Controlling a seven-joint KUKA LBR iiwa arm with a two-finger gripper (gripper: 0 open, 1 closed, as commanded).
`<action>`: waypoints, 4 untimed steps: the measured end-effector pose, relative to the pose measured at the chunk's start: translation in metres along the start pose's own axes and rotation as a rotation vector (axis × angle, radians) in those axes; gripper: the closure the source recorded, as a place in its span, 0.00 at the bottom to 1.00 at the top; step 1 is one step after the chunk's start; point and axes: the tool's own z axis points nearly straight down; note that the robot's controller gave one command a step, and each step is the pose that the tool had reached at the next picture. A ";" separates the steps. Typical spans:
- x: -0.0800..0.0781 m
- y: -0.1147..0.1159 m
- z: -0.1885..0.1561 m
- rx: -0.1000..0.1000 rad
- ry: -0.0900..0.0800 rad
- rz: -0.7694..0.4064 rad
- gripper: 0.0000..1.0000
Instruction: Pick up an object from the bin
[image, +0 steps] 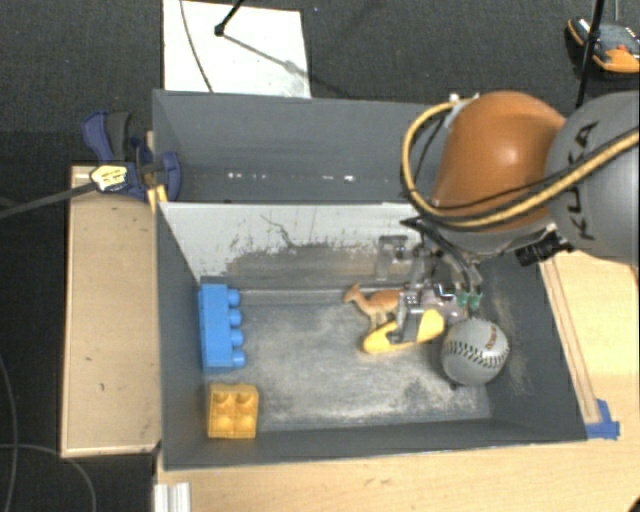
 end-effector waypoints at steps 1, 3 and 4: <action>-0.001 0.000 -0.005 -0.001 -0.008 0.001 0.00; -0.016 -0.045 0.079 0.003 -0.007 -0.105 0.00; -0.025 -0.042 0.084 0.002 -0.012 -0.124 0.00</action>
Offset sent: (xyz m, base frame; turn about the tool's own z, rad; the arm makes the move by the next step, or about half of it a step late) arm -0.0140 -0.0551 -0.0785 -0.0331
